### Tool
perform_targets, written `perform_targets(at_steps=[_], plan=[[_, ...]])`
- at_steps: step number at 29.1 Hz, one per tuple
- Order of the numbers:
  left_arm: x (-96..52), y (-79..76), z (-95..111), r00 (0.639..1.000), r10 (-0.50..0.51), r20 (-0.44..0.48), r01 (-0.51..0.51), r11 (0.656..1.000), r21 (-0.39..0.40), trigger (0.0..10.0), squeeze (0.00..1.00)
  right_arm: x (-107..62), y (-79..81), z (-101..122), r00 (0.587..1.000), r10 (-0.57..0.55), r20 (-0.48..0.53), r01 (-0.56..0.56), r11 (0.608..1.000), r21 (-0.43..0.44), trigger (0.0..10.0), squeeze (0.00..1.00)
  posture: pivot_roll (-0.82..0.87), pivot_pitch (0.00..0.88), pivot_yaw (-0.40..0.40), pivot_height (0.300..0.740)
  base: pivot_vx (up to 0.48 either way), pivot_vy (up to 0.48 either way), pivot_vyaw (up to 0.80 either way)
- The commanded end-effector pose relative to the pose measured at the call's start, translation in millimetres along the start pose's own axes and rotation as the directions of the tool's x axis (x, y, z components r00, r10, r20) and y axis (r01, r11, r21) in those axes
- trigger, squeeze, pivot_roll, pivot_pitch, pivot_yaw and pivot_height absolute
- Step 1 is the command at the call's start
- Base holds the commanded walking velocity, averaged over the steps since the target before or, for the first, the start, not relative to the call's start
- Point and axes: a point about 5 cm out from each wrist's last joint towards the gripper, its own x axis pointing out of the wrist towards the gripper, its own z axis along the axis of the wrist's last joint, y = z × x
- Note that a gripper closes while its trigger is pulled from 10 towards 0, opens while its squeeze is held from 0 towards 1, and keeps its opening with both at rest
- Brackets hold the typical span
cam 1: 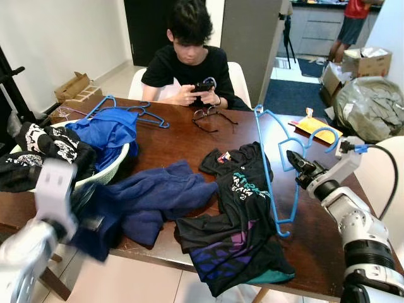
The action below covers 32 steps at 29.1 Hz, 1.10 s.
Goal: Hang hanger
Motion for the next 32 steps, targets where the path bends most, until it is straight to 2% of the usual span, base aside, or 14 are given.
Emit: perform_targets(at_steps=[1, 2, 3, 4, 5, 10, 16, 18, 19, 22, 28, 29, 30, 32], plan=[[9.7, -42.9, 39, 0.936, -0.333, 0.111, 0.333, 0.943, 0.023, 4.1, 0.0, 2.4, 2.4, 3, 0.999, 0.023, 0.042, -0.026, 0.998, 0.062, 10.0, 0.0, 0.03, 0.0, -0.012, 0.735, 0.0, 0.0, 0.0], [9.7, -42.9, 39, 0.936, -0.333, 0.111, 0.333, 0.943, 0.023, 4.1, 0.0, 2.4, 2.4, 3, 0.999, 0.023, 0.042, -0.026, 0.998, 0.062, 10.0, 0.0, 0.03, 0.0, -0.012, 0.735, 0.0, 0.0, 0.0], [13.3, -52.1, 55, 0.891, -0.433, 0.139, 0.428, 0.902, 0.065, 8.6, 0.0, 2.2, 2.6, 4, 0.998, 0.032, 0.061, -0.038, 0.995, 0.092, 10.0, 0.0, 0.03, 0.0, -0.009, 0.735, 0.0, 0.0, 0.0], [13.3, -52.1, 55, 0.891, -0.433, 0.139, 0.428, 0.902, 0.065, 8.6, 0.0, 2.2, 2.6, 4, 0.998, 0.032, 0.061, -0.038, 0.995, 0.092, 10.0, 0.0, 0.03, 0.0, -0.009, 0.735, 0.0, 0.0, 0.0], [18.0, -49.4, 66, 0.871, -0.468, 0.151, 0.458, 0.883, 0.099, 10.0, 0.0, 1.8, 2.2, 5, 0.997, 0.034, 0.073, -0.042, 0.992, 0.115, 10.0, 0.0, 0.04, 0.0, 0.003, 0.735, 0.0, 0.0, 0.0], [30.2, -36.9, 74, 0.876, -0.468, 0.118, 0.45, 0.88, 0.151, 10.0, 0.0, 0.2, 0.9, 4, 0.995, 0.024, 0.095, -0.037, 0.99, 0.133, 10.0, 0.0, 0.03, 0.0, 0.03, 0.735, -0.365, 0.0, 0.0], [34.7, -42.6, 71, 0.874, -0.477, 0.094, 0.463, 0.875, 0.139, 10.0, 0.0, -2.0, -1.2, 5, 0.994, 0.014, 0.112, -0.03, 0.989, 0.142, 10.0, 0.0, 0.02, 0.0, 0.032, 0.735, -0.464, 0.0, 0.0], [39.8, -57.6, 69, 0.85, -0.509, 0.137, 0.508, 0.86, 0.051, 10.0, 0.0, -2.4, -1.8, 5, 0.993, 0.014, 0.116, -0.032, 0.988, 0.148, 10.0, 0.0, 0.02, 0.0, 0.035, 0.735, -0.471, 0.0, 0.0], [39.8, -57.6, 69, 0.85, -0.509, 0.137, 0.508, 0.86, 0.051, 10.0, 0.0, -2.4, -1.8, 5, 0.993, 0.014, 0.116, -0.032, 0.988, 0.148, 10.0, 0.0, 0.02, 0.0, 0.035, 0.735, -0.472, 0.0, 0.0], [46.4, -66.5, 59, 0.843, -0.509, 0.175, 0.526, 0.848, -0.062, 10.0, 0.0, -1.5, -1.3, 6, 0.992, 0.017, 0.121, -0.037, 0.986, 0.162, 10.0, 0.0, 0.03, 0.0, 0.029, 0.735, -0.472, 0.0, 0.0], [50.0, -70.6, 49, 0.845, -0.504, 0.176, 0.527, 0.842, -0.117, 10.0, 0.0, -1.2, -1.1, 6, 0.992, 0.017, 0.123, -0.038, 0.985, 0.167, 10.0, 0.0, 0.03, 0.0, 0.03, 0.735, -0.472, 0.0, 0.0], [51.8, -73.7, 44, 0.845, -0.507, 0.171, 0.53, 0.837, -0.137, 10.0, 0.0, -1.1, -1.0, 6, 0.992, 0.016, 0.123, -0.037, 0.985, 0.168, 10.0, 0.0, 0.03, 0.0, 0.03, 0.735, -0.472, 0.0, 0.0], [56.8, -86.1, 34, 0.837, -0.523, 0.161, 0.546, 0.818, -0.179, 10.0, 0.0, -1.3, -3.4, 7, 0.992, -0.007, 0.129, -0.017, 0.982, 0.188, 10.0, 0.0, 0.02, 0.0, 0.032, 0.735, -0.472, 0.0, 0.0], [58.4, -92.9, 30, 0.828, -0.537, 0.161, 0.56, 0.804, -0.2, 10.0, 0.0, -1.8, -4.8, 8, 0.991, -0.022, 0.133, -0.003, 0.982, 0.187, 10.0, 0.0, 0.02, 0.0, 0.033, 0.735, -0.472, 0.0, 0.0]])
